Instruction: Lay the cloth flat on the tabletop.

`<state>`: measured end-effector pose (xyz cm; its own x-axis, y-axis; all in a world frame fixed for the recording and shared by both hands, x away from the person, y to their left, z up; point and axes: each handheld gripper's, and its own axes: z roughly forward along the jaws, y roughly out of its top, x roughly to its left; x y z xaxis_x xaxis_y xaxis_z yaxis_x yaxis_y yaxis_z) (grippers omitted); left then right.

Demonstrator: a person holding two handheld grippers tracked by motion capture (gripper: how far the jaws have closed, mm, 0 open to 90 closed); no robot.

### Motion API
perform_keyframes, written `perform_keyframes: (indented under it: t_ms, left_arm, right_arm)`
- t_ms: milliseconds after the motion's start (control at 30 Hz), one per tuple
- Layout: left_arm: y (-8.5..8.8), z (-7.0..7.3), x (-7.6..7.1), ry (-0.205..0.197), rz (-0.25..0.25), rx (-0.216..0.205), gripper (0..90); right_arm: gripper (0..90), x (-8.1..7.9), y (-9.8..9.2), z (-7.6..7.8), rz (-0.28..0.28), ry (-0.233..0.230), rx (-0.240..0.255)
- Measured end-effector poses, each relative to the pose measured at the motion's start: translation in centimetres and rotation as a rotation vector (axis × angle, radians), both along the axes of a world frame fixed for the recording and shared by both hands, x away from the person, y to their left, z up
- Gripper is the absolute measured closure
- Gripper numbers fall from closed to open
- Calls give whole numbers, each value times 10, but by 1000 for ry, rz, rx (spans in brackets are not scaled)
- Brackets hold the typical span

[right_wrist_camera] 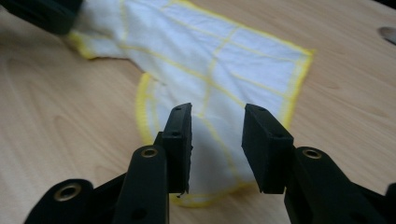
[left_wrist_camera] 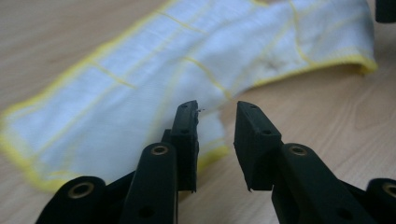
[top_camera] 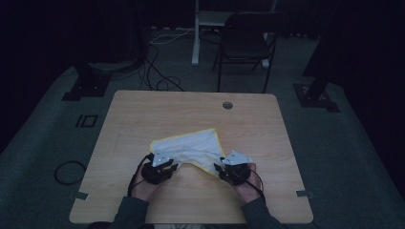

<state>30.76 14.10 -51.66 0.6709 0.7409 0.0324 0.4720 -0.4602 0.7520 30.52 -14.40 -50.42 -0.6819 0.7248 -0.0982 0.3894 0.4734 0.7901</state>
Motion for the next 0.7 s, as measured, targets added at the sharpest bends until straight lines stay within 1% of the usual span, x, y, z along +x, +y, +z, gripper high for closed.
perform_keyframes:
  t_ms: [33, 67, 133, 167, 233, 267, 300, 333, 367, 400, 433, 467, 500, 533, 567, 600, 633, 700]
  left_arm:
    - [-6, -5, 0, -14, -10, 43, 685]
    - [-8, -8, 1, -19, -8, 61, 675]
    - [-9, -11, 3, -17, -6, 65, 657]
    - [-10, -15, 5, -7, 4, 66, 647]
    - [-10, -15, 5, -7, 4, 66, 637]
    - [-9, -18, 7, -9, 5, 72, 617]
    - [-10, -18, 7, -11, 8, 75, 612]
    - [-10, -20, 8, -11, 18, 82, 611]
    - [-10, -21, 9, -10, 22, 85, 613]
    - [-10, -21, 9, -10, 22, 85, 614]
    - [-11, -23, 10, -8, 29, 86, 616]
    - [-10, -23, 11, -10, 33, 88, 621]
    - [-10, -23, 12, -12, 40, 97, 639]
    - [-10, -23, 12, -12, 40, 97, 671]
    - [-10, -22, 13, -12, 49, 99, 704]
    - [-9, -21, 15, -7, 52, 116, 738]
    - [-9, -20, 16, -4, 56, 113, 776]
    - [-7, -17, 16, 3, 54, 108, 835]
  right_arm:
    - [614, -2, 4, -2, 15, 2, -14]
    - [606, -2, 6, -4, 18, 4, -18]
    - [597, -3, 8, -5, 22, 9, -17]
    - [574, -4, 11, -6, 31, 13, -21]
    - [574, -4, 13, -7, 39, 16, -20]
    - [512, -5, 17, -9, 64, 23, -30]
    - [494, -5, 19, -10, 70, 25, -38]
    - [475, -5, 22, -11, 73, 19, -57]
    - [464, -5, 24, -13, 75, 22, -75]
    - [464, -5, 24, -13, 75, 22, -75]
    - [459, -3, 27, -17, 77, 28, -101]
    - [462, -2, 29, -20, 75, 33, -116]
    - [479, 0, 30, -23, 72, 41, -126]
    - [479, 0, 30, -23, 72, 41, -126]
    - [621, 2, 30, -27, 70, 52, -149]
    - [675, 3, 29, -28, 71, 58, -151]
    - [737, 4, 29, -29, 62, 69, -146]
    - [798, 6, 26, -27, 56, 72, -134]
